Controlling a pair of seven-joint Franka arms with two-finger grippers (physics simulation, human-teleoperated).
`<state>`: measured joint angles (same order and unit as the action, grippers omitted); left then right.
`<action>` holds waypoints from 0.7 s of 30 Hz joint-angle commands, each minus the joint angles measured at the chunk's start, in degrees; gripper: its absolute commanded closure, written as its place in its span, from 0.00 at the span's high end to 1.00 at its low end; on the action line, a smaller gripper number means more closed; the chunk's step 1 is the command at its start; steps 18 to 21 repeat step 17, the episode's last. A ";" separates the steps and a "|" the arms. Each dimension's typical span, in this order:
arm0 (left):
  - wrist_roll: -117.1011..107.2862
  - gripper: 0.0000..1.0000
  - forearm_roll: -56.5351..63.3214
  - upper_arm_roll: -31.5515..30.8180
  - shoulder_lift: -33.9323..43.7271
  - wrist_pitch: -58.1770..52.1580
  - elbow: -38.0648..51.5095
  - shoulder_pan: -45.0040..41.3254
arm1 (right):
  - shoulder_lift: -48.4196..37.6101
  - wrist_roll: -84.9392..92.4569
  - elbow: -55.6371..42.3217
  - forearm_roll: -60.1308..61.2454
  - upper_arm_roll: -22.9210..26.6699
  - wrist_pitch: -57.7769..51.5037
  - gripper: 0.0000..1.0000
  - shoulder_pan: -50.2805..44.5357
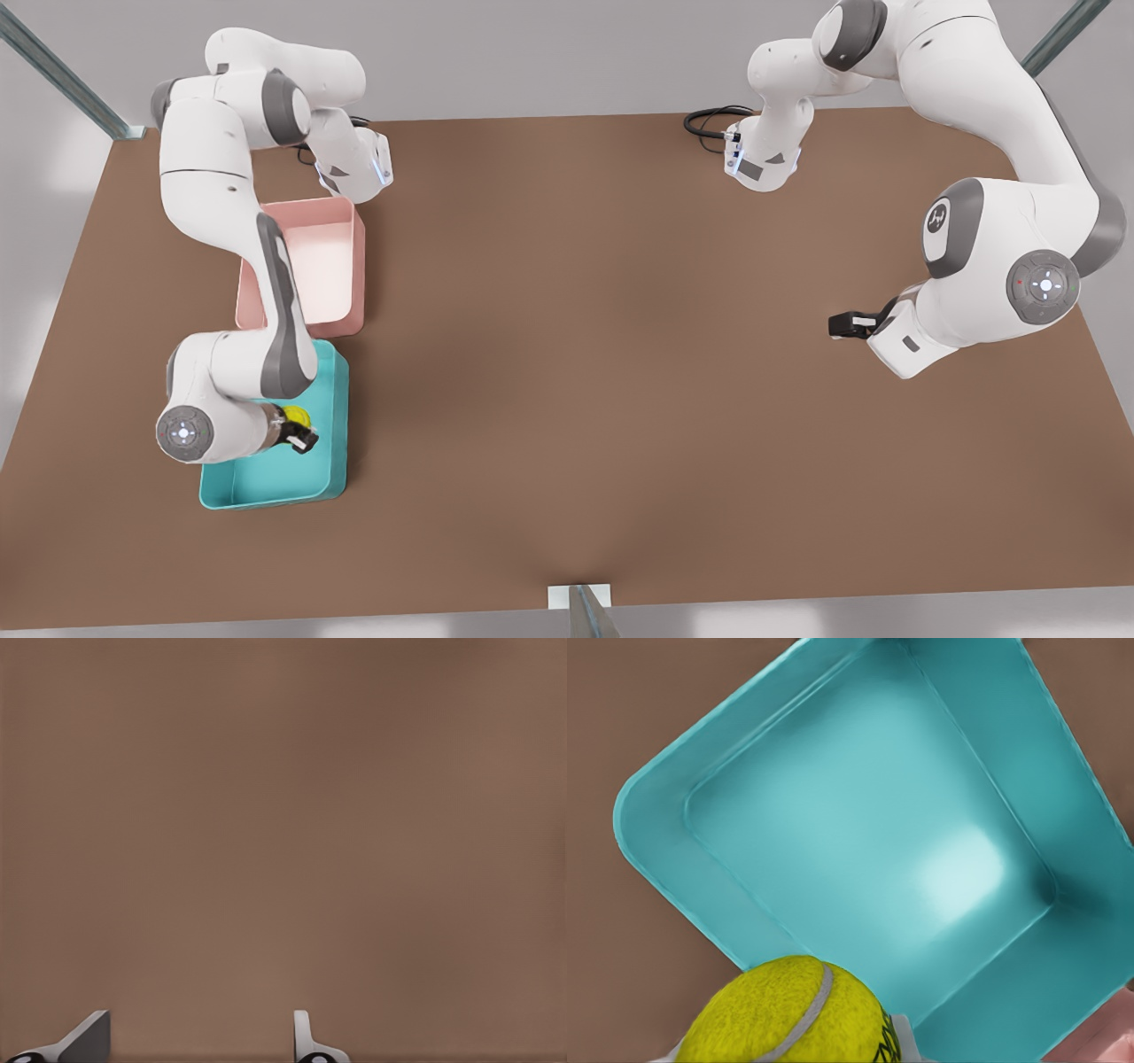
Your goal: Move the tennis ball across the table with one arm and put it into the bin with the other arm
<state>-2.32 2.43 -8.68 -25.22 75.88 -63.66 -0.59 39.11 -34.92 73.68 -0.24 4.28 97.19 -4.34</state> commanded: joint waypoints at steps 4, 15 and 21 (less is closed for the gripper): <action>-0.50 1.00 0.03 -0.02 0.17 -0.12 0.03 -0.02 | 0.97 36.24 -0.38 -0.82 -0.06 -3.67 1.00 2.67; -0.15 1.00 -0.06 -0.02 0.08 -0.30 -0.15 0.16 | -28.56 31.05 6.13 0.85 -1.64 -19.23 1.00 0.03; -0.23 1.00 -0.06 -0.02 0.08 -0.30 -0.15 0.33 | -28.92 31.05 6.30 0.76 -1.64 -19.23 1.00 0.12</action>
